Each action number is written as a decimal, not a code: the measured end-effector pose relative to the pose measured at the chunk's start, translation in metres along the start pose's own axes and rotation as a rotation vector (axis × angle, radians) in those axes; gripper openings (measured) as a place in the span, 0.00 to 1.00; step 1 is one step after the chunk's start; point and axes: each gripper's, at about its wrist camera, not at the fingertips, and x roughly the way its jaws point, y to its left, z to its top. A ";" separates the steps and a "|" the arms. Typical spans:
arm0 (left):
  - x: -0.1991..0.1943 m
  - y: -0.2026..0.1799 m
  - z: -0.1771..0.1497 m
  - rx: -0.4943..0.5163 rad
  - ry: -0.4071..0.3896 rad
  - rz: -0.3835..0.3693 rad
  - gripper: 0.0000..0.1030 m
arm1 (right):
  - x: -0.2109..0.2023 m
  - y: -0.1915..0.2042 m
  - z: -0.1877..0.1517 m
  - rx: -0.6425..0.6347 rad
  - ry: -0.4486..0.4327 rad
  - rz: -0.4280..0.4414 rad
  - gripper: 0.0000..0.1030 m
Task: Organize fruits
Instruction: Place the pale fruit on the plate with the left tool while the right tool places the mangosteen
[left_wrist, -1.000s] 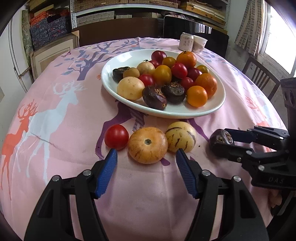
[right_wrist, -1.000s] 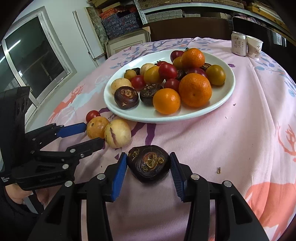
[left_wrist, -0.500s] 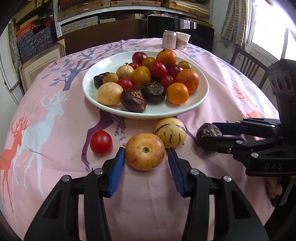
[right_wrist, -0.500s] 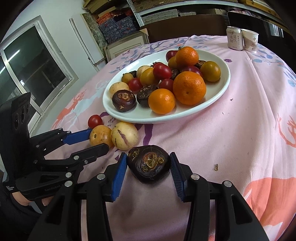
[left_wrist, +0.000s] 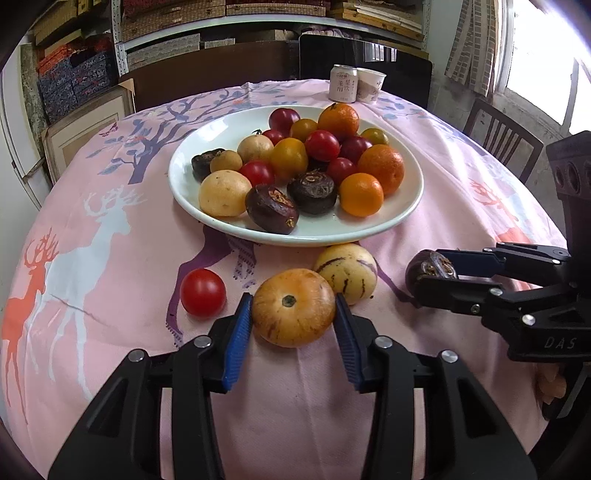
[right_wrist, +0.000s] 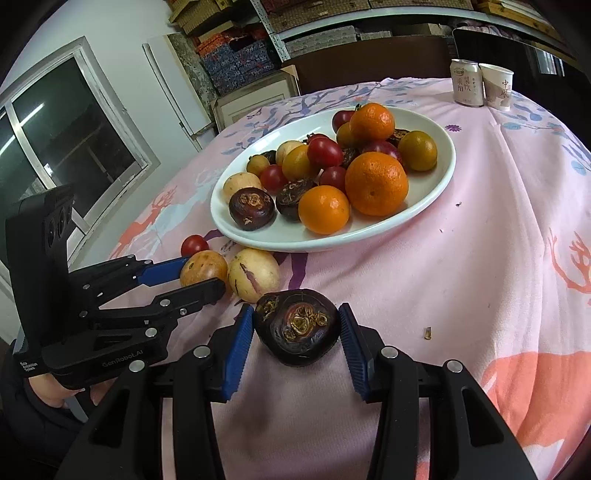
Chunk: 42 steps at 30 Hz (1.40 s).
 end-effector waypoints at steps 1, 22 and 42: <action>-0.003 0.000 -0.002 -0.002 -0.003 -0.003 0.41 | -0.003 0.000 -0.001 -0.003 -0.007 0.004 0.46; -0.017 0.010 0.089 -0.032 -0.176 0.024 0.42 | -0.061 0.010 0.123 -0.124 -0.283 -0.138 0.46; -0.030 0.036 0.066 -0.050 -0.195 0.081 0.77 | -0.039 0.008 0.108 -0.149 -0.262 -0.214 0.67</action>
